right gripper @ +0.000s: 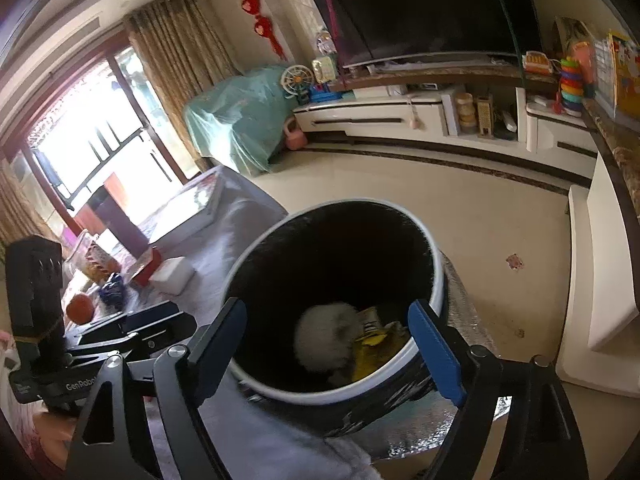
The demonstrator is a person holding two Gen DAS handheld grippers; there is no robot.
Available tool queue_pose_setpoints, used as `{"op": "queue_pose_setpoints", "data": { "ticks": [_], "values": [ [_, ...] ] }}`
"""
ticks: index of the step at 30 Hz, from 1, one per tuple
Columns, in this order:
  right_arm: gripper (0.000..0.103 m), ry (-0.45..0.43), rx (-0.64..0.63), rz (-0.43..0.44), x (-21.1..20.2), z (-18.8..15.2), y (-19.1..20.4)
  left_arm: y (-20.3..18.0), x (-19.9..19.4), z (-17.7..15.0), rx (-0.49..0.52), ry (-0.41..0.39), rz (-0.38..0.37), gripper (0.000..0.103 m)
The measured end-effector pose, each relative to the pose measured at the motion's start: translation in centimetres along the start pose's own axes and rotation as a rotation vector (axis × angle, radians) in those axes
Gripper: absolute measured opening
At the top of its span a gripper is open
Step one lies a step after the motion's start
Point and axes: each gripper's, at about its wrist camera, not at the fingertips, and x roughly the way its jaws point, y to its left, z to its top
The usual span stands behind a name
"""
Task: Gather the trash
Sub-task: 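Move both tools back over the table toward the blue bag and pink brush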
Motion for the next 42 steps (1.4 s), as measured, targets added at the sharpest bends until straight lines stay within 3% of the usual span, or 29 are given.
{"op": "queue_pose_setpoints", "data": {
  "ticks": [8, 25, 31, 42],
  "values": [
    [0.087, 0.009, -0.024, 0.068, -0.2, -3.0, 3.8, 3.9, -5.2, -4.6, -0.102, -0.046, 0.03, 0.059],
    [0.087, 0.103, -0.125, 0.202, 2.2, -8.2, 11.7, 10.5, -13.9, -12.6, -0.268, -0.106, 0.184, 0.059],
    [0.087, 0.131, -0.183, 0.229, 3.4, -9.2, 14.3, 12.0, -15.6, -13.7, -0.315, -0.102, 0.217, 0.059],
    [0.087, 0.161, -0.37, 0.237, 5.9, -9.4, 19.4, 15.7, -16.0, -11.7, -0.34, -0.104, 0.267, 0.064]
  ]
}}
